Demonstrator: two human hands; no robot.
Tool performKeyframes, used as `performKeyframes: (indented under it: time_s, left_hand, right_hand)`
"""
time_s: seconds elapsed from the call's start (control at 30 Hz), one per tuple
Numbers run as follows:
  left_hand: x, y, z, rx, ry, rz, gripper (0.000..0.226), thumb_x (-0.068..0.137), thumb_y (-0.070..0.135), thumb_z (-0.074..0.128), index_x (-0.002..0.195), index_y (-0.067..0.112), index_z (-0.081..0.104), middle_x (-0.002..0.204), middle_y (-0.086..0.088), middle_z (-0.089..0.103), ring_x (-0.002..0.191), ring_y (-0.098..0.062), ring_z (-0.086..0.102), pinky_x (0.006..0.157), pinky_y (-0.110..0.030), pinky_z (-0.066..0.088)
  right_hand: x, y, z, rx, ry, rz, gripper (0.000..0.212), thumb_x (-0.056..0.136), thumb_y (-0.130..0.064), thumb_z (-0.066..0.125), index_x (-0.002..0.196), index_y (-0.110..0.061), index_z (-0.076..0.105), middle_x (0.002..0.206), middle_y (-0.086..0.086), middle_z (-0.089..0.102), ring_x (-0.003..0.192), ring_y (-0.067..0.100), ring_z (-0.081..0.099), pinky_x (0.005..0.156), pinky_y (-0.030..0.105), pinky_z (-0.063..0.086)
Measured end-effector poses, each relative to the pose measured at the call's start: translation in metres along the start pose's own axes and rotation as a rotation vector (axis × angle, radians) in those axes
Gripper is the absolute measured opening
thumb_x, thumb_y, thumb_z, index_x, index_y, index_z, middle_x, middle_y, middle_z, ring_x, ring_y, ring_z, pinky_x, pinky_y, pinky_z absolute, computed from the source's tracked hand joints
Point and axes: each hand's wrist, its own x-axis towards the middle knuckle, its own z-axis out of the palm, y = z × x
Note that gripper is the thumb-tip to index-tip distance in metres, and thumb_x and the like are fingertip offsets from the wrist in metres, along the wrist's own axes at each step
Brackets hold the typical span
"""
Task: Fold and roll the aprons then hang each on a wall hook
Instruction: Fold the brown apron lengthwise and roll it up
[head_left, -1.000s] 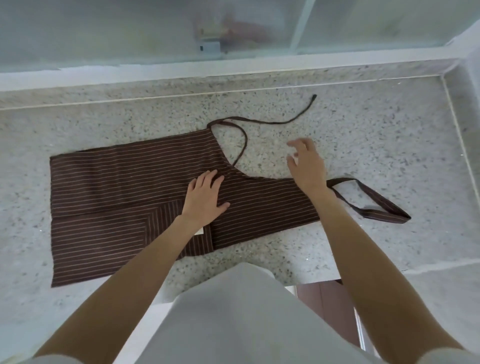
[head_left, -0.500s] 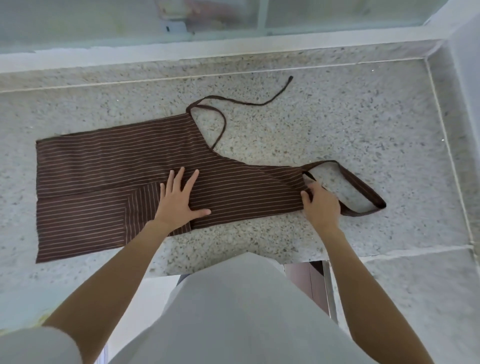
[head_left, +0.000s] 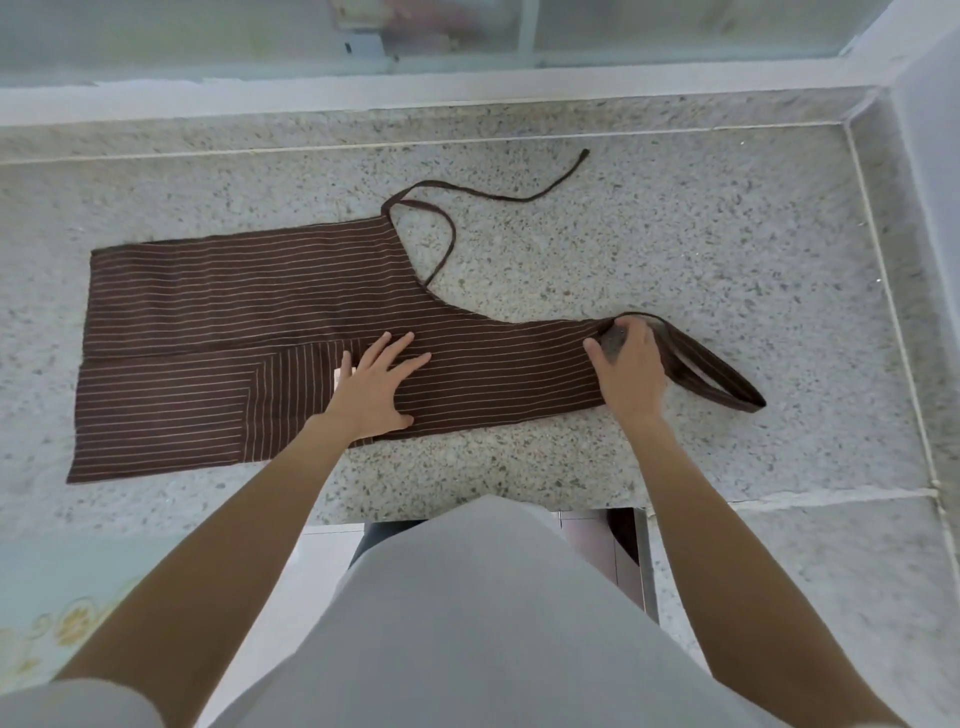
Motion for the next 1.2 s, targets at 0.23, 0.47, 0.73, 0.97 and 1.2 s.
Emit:
performKeyframes:
  time_s: [0.23,0.47,0.73,0.97,1.2]
  left_hand:
    - [0.001,0.001,0.004,-0.034,-0.018,-0.010,0.094,0.074,0.042,0.072,0.147,0.038,0.013,0.157,0.009,-0.007,0.144,-0.016,-0.010,0.111,-0.061,0.005]
    - [0.001,-0.003,0.013,-0.040,0.006,0.045,0.108,0.063,0.060,0.074,0.148,0.036,0.011,0.156,0.009,-0.010,0.144,-0.018,-0.013,0.109,-0.062,0.002]
    - [-0.029,-0.030,0.027,-0.175,0.208,0.104,0.062,0.085,0.043,0.062,0.140,0.026,0.039,0.152,0.002,0.028,0.142,-0.020,0.018,0.114,-0.053,0.019]
    - [-0.095,-0.094,0.043,-0.221,0.284,-0.115,0.068,0.083,0.065,0.031,0.132,0.022,0.050,0.139,0.003,0.046,0.128,-0.019,0.040,0.104,-0.044,0.038]
    - [-0.152,-0.182,0.044,-0.127,0.281,-0.144,0.054,0.082,0.057,0.058,0.128,0.029,0.053,0.137,0.008,0.046,0.126,-0.020,0.040,0.100,-0.047,0.036]
  right_hand:
    - [0.006,0.005,-0.012,-0.223,0.087,-0.301,0.032,0.091,-0.036,0.057,0.117,-0.018,0.053,0.104,0.004,0.062,0.096,0.024,0.058,0.075,0.033,0.045]
    - [0.002,0.046,-0.001,-0.738,-0.415,-0.507,0.077,0.086,-0.069,0.009,0.150,-0.027,-0.002,0.157,-0.007,-0.016,0.144,0.021,-0.015,0.115,0.054,-0.002]
    - [-0.019,-0.036,0.023,-0.417,-0.033,-0.651,0.026,0.084,-0.030,0.065,0.100,-0.011,0.068,0.132,0.012,0.051,0.121,0.036,0.043,0.093,0.051,0.039]
    - [-0.084,-0.142,0.121,-0.195,-0.329,-1.137,0.019,0.080,-0.022,0.070,0.098,-0.015,0.067,0.096,0.001,0.065,0.092,0.023,0.059,0.079,0.035,0.044]
    - [-0.124,-0.176,0.176,-0.440,-0.444,-1.058,0.027,0.073,-0.025,0.071,0.095,-0.011,0.064,0.094,0.008,0.061,0.088,0.026,0.058,0.073,0.036,0.049]
